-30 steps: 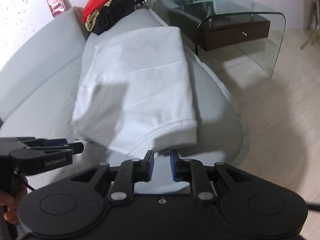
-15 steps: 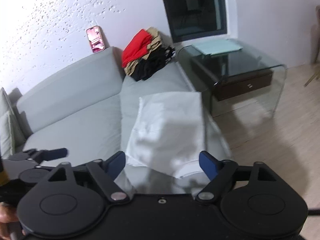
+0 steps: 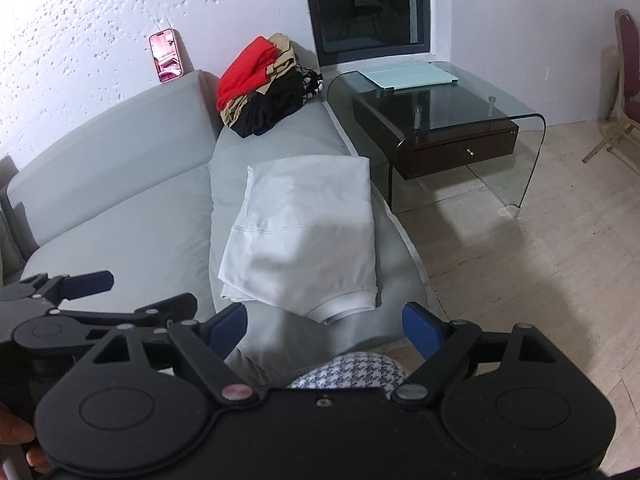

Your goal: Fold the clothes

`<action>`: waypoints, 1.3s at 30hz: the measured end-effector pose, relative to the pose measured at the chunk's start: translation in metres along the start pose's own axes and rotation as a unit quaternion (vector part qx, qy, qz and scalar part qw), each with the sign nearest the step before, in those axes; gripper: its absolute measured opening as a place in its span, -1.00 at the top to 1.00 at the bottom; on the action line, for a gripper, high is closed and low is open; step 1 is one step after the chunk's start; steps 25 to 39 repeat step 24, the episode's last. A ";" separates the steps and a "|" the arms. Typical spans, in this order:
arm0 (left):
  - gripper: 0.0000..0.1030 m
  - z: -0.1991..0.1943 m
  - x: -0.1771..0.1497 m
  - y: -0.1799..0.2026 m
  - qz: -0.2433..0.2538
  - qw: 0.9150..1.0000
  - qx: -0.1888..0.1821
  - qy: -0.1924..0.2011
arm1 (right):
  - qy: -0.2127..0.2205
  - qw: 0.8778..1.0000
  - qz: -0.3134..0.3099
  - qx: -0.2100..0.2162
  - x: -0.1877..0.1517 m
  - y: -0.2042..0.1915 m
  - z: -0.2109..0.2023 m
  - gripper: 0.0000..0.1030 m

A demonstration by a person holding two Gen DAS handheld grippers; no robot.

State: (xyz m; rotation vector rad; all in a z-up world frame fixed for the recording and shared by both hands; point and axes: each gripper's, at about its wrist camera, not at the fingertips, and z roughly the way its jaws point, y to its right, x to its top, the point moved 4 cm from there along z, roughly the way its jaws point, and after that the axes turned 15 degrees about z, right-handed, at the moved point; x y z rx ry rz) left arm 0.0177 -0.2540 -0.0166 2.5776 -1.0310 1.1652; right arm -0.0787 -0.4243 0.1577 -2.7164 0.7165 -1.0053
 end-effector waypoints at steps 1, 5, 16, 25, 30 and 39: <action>-0.98 0.001 0.000 0.000 -0.001 1.000 -0.001 0.002 | 0.001 1.000 -0.001 -0.001 -0.001 0.000 0.001 -0.65; -0.98 0.007 0.000 0.003 0.001 1.000 0.001 -0.002 | 0.005 1.000 -0.006 -0.006 -0.004 0.000 0.003 -0.65; -0.98 0.017 0.002 0.007 0.004 1.000 -0.006 -0.021 | 0.001 1.000 -0.011 -0.013 -0.003 0.001 0.008 -0.65; -0.98 0.026 0.000 0.008 -0.004 0.999 -0.016 -0.035 | -0.004 1.000 -0.013 -0.017 -0.003 0.001 0.014 -0.65; -0.98 0.026 0.000 0.008 -0.004 0.999 -0.016 -0.035 | -0.004 1.000 -0.013 -0.017 -0.003 0.001 0.014 -0.65; -0.98 0.026 0.000 0.008 -0.004 0.999 -0.016 -0.035 | -0.004 1.000 -0.013 -0.017 -0.003 0.001 0.014 -0.65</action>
